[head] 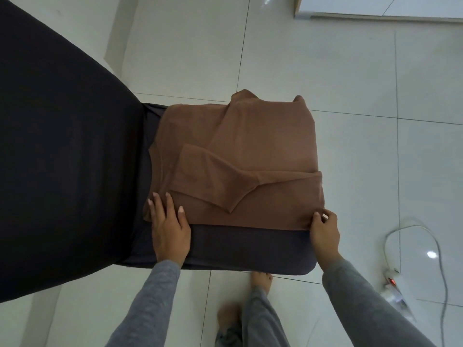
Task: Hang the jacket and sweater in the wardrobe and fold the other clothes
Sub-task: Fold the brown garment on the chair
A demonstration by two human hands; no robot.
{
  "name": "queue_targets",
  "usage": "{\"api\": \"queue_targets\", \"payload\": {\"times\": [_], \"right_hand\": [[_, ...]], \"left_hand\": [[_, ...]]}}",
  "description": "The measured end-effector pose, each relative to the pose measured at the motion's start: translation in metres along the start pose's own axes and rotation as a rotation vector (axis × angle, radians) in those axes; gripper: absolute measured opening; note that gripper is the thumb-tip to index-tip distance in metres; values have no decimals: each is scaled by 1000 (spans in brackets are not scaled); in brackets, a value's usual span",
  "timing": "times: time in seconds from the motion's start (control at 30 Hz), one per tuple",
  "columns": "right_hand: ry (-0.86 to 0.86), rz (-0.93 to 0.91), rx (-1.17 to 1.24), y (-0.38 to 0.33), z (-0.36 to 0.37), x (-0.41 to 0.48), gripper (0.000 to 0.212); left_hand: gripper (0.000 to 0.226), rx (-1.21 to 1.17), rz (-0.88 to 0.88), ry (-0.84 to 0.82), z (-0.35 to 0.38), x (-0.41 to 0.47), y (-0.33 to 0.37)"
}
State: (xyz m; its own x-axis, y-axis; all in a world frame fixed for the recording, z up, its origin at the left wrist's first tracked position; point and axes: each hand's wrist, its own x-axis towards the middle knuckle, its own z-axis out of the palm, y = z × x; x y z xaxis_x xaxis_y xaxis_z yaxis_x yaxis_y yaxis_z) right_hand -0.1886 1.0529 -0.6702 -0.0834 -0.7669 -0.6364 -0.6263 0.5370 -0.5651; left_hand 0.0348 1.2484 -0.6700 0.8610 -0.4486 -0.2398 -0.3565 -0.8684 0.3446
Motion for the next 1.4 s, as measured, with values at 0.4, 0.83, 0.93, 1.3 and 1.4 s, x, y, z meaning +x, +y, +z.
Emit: {"api": "queue_targets", "payload": {"times": [0.4, 0.83, 0.93, 1.3, 1.4], "right_hand": [[27, -477, -264, -26, 32, -28, 48], [-58, -714, -188, -58, 103, -67, 11], [-100, -673, -6, -80, 113, -70, 14], [-240, -516, 11, -135, 118, -37, 54], [-184, -614, -157, -138, 121, -29, 52]], "left_hand": [[55, 63, -32, -2, 3, 1, 3], [65, -26, 376, -48, -31, 64, 21], [47, -59, 440, -162, -35, 82, 23], [37, -685, 44, -98, -45, 117, 56], [62, -652, 95, -219, -46, 113, 46]]}}
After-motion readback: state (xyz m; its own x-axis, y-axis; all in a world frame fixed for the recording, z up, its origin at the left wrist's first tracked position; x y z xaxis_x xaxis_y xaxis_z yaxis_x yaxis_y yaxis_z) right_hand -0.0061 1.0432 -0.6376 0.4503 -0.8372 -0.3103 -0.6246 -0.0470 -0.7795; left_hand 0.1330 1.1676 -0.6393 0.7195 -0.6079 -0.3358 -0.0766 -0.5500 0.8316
